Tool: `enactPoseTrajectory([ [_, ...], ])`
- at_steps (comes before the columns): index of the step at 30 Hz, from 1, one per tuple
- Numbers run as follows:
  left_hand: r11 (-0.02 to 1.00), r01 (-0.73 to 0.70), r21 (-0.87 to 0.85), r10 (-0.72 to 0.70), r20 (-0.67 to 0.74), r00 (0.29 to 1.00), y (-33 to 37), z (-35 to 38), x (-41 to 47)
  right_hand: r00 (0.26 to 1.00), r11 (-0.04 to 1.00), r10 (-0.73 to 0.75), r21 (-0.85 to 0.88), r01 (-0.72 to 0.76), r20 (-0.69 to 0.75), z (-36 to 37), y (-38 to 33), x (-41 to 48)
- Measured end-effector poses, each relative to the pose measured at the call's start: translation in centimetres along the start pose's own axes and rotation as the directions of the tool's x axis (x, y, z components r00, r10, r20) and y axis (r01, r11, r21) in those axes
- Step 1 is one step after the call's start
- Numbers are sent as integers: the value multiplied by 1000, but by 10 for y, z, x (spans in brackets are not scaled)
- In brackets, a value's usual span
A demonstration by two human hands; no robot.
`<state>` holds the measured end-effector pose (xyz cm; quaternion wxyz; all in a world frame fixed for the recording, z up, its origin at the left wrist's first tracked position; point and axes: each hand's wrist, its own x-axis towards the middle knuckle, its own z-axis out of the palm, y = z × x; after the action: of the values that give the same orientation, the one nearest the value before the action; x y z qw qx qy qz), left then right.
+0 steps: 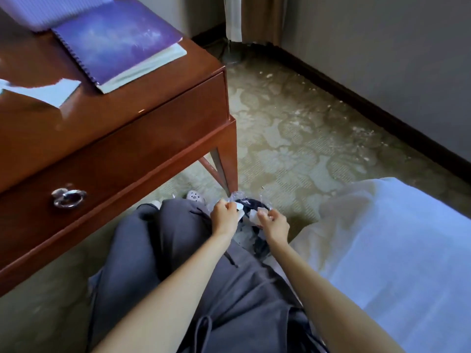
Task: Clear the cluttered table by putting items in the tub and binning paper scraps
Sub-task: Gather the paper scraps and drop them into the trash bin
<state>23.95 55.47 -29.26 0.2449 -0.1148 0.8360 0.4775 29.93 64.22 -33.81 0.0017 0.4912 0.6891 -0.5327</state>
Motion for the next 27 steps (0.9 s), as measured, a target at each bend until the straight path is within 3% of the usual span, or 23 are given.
enactPoseTrajectory([
  [7,954,295,46,-298,79,951,-16,32,59,971,964,231,-151,-219,62,20,31,52],
  [11,870,492,-40,-482,144,864,-26,39,80,948,942,315,-131,-309,34,35,42,69],
  [15,789,609,-80,-580,228,782,-34,39,94,942,933,336,-146,-330,18,43,45,79],
  [21,726,684,-77,-638,296,711,-36,30,97,913,906,403,-165,-389,58,46,40,78],
  [27,784,598,-163,-521,350,778,-16,14,78,925,925,364,-166,-343,114,36,22,61],
])
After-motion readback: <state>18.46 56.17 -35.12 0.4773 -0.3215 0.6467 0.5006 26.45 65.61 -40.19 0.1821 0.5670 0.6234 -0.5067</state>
